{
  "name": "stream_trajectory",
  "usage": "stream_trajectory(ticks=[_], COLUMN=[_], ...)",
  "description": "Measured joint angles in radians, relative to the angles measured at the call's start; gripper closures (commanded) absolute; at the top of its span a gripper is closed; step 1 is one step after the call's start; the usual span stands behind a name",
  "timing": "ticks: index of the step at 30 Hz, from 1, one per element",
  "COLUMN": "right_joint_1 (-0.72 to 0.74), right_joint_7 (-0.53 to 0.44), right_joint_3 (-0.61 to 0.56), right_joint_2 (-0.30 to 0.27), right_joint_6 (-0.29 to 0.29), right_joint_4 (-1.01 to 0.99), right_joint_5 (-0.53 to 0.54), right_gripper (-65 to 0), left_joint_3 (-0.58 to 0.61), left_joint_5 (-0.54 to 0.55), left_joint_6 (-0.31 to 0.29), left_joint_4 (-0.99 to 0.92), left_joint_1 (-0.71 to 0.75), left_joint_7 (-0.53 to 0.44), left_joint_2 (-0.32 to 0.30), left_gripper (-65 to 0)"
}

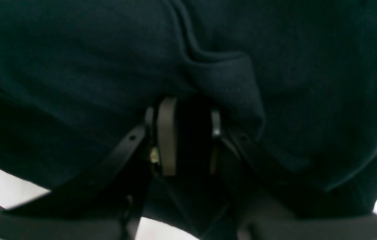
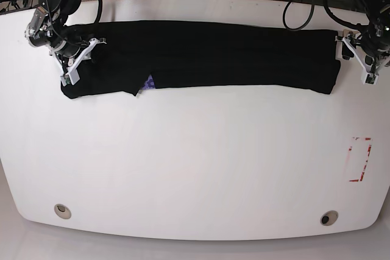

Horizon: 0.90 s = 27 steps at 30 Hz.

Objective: Fold the T-shirt properly
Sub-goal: 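Hold the strip ends with both grippers and press them down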

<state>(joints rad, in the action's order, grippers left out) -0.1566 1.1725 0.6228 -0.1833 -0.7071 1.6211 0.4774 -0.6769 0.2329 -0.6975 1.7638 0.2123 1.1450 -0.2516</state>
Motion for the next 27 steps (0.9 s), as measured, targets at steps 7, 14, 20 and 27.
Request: stream_trajectory(ticks=[7, 14, 20, 27], right_joint_1=[0.003, 0.006, 0.006, 0.006], right_joint_7=[0.000, 0.000, -0.002, -0.002], right_joint_3=[0.005, 0.005, 0.005, 0.005], right_joint_2=[0.009, 0.012, 0.014, 0.014], right_joint_6=[0.000, 0.001, 0.001, 0.001], right_joint_4=[0.000, 0.000, 0.000, 0.000], right_joint_5=[-0.003, -0.006, -0.006, -0.006], right_gripper=[-12.5, -12.5, -12.5, -12.5], left_joint_3=[-0.005, -0.078, -0.077, -0.077], left_joint_5=[0.163, 0.375, 0.404, 0.399], left_joint_6=[0.000, 0.000, 0.000, 0.000], left_joint_4=[0.028, 0.027, -0.067, -0.252], left_joint_1=[0.027, 0.037, 0.008, -0.038], left_joint_7=[0.065, 0.068, 0.067, 0.058], left_joint_2=[-0.052, -0.064, -0.056, -0.056], left_gripper=[-38.6, -38.8, -38.8, -38.8])
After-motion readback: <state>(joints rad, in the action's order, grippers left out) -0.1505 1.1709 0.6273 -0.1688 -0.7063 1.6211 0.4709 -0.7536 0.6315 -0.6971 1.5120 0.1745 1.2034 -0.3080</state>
